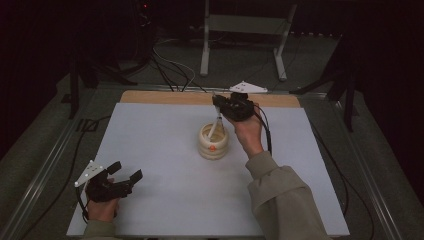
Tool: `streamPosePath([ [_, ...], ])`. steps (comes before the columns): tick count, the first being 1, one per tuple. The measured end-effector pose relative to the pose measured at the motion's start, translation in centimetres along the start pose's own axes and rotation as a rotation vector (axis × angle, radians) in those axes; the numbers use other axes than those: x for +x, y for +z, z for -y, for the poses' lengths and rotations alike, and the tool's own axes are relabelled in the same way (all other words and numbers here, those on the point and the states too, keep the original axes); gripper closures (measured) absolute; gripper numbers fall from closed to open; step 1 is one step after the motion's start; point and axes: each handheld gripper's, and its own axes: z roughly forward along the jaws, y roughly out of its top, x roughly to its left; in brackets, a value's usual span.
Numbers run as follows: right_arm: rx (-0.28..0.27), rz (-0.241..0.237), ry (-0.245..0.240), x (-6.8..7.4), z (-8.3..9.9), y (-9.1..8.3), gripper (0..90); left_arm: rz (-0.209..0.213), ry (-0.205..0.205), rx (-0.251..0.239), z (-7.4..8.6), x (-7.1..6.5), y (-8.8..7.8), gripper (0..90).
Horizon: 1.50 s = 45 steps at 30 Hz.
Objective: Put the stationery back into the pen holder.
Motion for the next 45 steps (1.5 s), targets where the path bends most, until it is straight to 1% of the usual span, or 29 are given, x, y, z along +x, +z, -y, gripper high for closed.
streamPosePath([
  [7,0.008,-0.002,-0.012,0.3,0.5,0.5,80.2,-0.001,-0.001,-0.002,0.0,0.0,0.0,0.3],
  [12,0.022,-0.002,-0.038,0.7,1.0,0.9,80.2,-0.001,0.000,-0.002,0.0,0.0,0.0,0.3],
  [18,0.033,0.002,-0.047,0.8,1.6,1.1,80.2,-0.001,0.000,-0.001,0.0,0.0,0.0,0.3],
  [28,0.050,0.006,-0.044,0.7,2.9,1.6,80.2,-0.001,0.000,-0.001,0.0,0.0,0.0,0.3],
  [36,0.063,0.002,-0.052,0.8,3.7,1.8,80.2,0.000,0.001,0.000,0.0,0.0,0.0,0.3],
  [45,0.072,0.000,-0.047,0.9,4.5,2.0,80.3,0.000,0.002,0.001,0.0,-0.1,0.0,0.3],
])
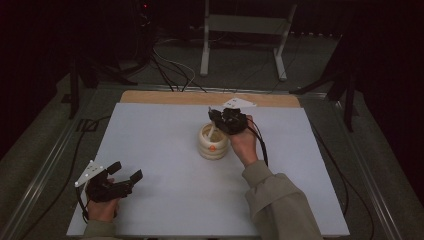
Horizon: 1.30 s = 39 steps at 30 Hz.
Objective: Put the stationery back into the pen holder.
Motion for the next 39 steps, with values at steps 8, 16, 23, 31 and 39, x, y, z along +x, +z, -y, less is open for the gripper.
streamPosePath([
  [8,0.013,-0.004,-0.004,0.0,0.5,0.2,80.2,0.000,0.002,0.002,0.0,0.0,0.0,0.3],
  [16,0.033,-0.010,-0.007,0.1,0.9,0.5,79.2,0.000,0.001,0.003,0.0,0.0,0.0,0.3],
  [23,-0.011,-0.066,0.024,0.0,0.6,0.1,34.8,0.001,0.002,0.004,0.0,0.0,0.1,0.3],
  [31,-0.037,-0.044,0.048,-0.3,0.0,-0.8,8.1,0.001,0.002,0.006,0.0,0.0,0.1,0.3],
  [39,-0.004,-0.027,0.059,-1.5,0.0,-1.7,2.0,0.000,0.001,0.004,0.0,0.0,0.0,0.3],
])
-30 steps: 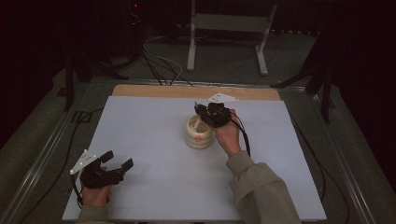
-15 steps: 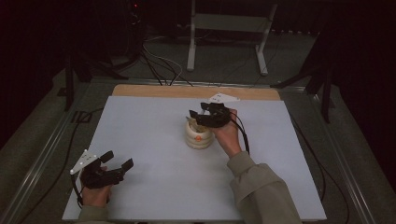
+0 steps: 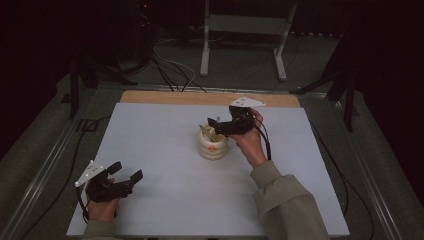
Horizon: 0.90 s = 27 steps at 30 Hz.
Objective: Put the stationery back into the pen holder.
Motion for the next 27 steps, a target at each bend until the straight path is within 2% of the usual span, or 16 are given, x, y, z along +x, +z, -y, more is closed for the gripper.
streamPosePath([
  [12,0.045,0.036,0.026,-1.7,0.4,-2.0,0.3,-0.002,-0.002,-0.005,0.0,-0.1,0.0,0.3],
  [27,0.085,0.068,0.051,-3.4,2.5,-5.6,0.3,-0.010,0.006,-0.012,-0.1,-0.2,-0.2,0.2],
])
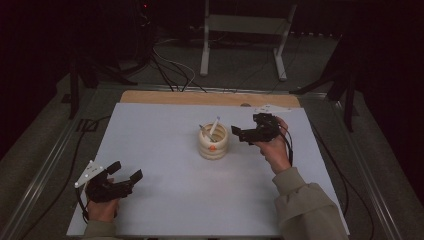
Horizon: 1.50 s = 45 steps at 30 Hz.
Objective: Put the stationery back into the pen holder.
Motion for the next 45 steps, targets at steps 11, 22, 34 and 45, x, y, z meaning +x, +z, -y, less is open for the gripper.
streamPosePath([
  [11,0.014,0.046,-0.006,-0.8,3.0,-2.6,0.4,-0.005,0.002,-0.001,0.0,-0.1,0.0,0.3],
  [22,-0.052,0.049,-0.083,0.2,6.5,-5.7,0.3,-0.024,0.020,-0.013,-0.2,-0.1,-0.2,0.2],
  [34,-0.069,0.075,-0.031,-0.7,10.6,-8.4,0.4,-0.045,0.061,-0.029,-0.7,-0.2,-0.3,0.2],
  [45,-0.162,0.105,0.014,-1.3,12.6,-10.6,0.3,-0.051,0.125,-0.045,-1.2,-0.8,-0.2,0.2],
])
